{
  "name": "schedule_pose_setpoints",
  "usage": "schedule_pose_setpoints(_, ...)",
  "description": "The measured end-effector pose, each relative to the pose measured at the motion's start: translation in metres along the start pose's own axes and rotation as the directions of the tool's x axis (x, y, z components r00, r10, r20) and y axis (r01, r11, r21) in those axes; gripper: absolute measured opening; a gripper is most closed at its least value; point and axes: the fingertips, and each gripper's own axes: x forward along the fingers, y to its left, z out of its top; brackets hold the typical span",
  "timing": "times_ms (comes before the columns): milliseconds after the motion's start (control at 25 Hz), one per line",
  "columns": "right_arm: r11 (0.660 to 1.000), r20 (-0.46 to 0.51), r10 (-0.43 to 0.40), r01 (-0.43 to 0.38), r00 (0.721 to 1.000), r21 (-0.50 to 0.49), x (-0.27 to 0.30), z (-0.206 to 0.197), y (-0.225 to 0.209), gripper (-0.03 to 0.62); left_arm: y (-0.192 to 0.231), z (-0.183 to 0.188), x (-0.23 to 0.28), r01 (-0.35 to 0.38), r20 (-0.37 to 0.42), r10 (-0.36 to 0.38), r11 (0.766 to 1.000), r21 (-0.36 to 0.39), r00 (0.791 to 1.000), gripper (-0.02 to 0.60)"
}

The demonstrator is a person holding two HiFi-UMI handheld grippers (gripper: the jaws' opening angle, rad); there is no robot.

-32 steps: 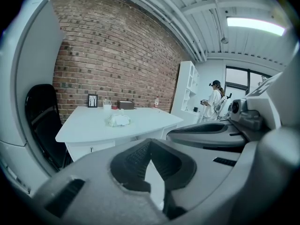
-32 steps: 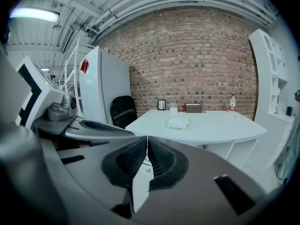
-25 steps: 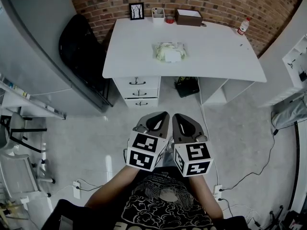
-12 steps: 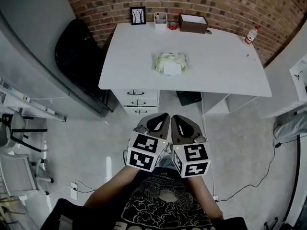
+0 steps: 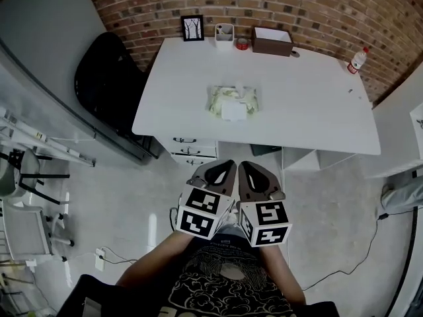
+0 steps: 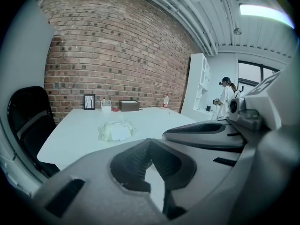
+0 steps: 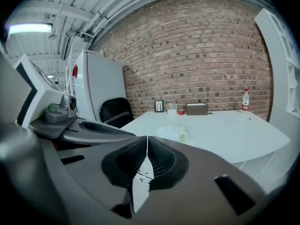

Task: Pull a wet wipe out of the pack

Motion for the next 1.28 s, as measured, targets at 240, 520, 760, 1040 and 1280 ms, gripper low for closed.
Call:
schedule_pose_setpoints(240, 0.999, -0.004, 0.049, -0.049, 0.999, -0.003, 0.014, 0.008, -0.026, 0.018, 0.002, 0.012, 0.026, -0.046, -0.007, 0.046, 0.999, -0.019, 0.999, 0.011)
schedule_pose_setpoints(520, 0.995, 0.0, 0.1, -0.1, 0.995, -0.02, 0.023, 0.016, -0.045, 0.018, 0.002, 0.018, 0.04, -0.107, -0.004, 0.107, 0.994, -0.026, 0.994, 0.011)
schedule_pose_setpoints(760, 0.99, -0.004, 0.136, -0.136, 0.991, -0.033, 0.032, 0.021, -0.047, 0.018, 0.009, 0.021, 0.043, -0.147, -0.001, 0.147, 0.988, -0.045, 0.989, 0.011)
schedule_pose_setpoints(1040, 0.987, -0.019, 0.153, -0.153, 0.988, -0.046, 0.05, 0.021, -0.047, 0.018, 0.027, 0.023, 0.052, -0.166, 0.001, 0.167, 0.984, -0.056, 0.986, 0.011)
schedule_pose_setpoints(1280, 0.99, -0.035, 0.134, -0.135, 0.99, -0.047, 0.072, 0.025, -0.052, 0.018, 0.044, 0.028, 0.068, -0.15, -0.005, 0.15, 0.987, -0.06, 0.989, 0.011)
